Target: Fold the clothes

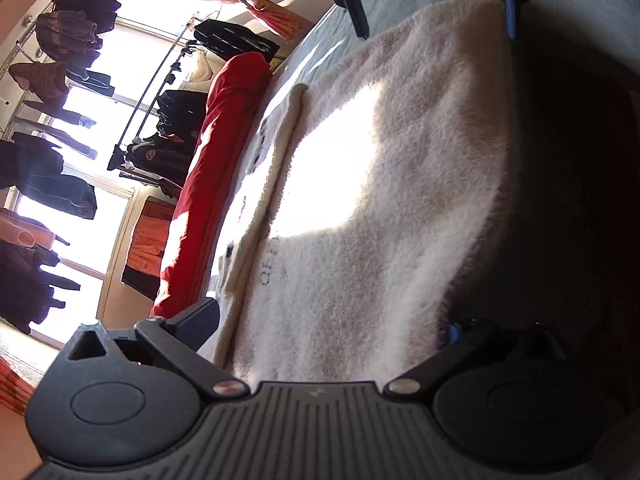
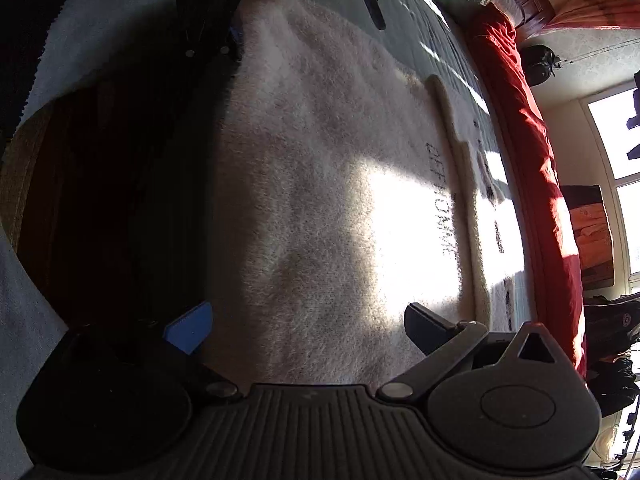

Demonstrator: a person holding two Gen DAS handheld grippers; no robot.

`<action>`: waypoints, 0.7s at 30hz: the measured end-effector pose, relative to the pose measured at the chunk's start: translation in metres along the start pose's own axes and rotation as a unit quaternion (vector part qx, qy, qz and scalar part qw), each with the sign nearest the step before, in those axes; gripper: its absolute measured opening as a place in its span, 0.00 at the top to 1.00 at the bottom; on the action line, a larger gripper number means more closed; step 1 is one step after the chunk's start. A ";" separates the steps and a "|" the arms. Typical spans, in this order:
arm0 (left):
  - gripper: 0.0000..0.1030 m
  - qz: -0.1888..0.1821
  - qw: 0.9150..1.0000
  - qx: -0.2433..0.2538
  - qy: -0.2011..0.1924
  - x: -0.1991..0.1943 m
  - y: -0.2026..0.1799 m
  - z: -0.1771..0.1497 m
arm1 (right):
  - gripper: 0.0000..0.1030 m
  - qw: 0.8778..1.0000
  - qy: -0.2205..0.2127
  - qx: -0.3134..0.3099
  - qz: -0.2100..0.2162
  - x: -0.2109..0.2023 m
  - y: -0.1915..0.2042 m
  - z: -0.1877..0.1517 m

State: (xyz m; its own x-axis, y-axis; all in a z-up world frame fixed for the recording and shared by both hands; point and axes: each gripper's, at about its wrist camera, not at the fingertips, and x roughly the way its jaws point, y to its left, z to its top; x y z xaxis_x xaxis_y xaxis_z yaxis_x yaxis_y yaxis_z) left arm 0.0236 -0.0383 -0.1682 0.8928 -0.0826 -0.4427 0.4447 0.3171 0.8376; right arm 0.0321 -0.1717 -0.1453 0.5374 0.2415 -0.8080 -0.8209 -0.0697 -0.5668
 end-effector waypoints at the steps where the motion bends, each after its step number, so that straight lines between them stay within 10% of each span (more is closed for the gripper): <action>1: 0.00 0.007 1.000 -0.007 -0.004 -0.002 0.003 0.002 | 0.00 1.000 -0.004 -0.020 0.006 0.002 0.010 0.005; 13: 0.00 0.014 0.999 -0.049 -0.003 -0.007 0.018 0.002 | 0.00 0.997 -0.057 -0.002 -0.046 0.025 0.023 0.055; 21: 0.00 0.004 0.999 -0.044 0.004 -0.010 0.017 -0.014 | 0.00 0.987 0.013 -0.006 -0.158 0.045 0.017 0.030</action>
State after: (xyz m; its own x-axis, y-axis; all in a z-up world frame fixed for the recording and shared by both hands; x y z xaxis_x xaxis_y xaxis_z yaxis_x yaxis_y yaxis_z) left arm 0.0211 -0.0190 -0.1536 0.8959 -0.0712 -0.4386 0.4284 0.4002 0.8101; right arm 0.0368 -0.1332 -0.1870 0.7707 0.2277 -0.5952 -0.6100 -0.0065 -0.7924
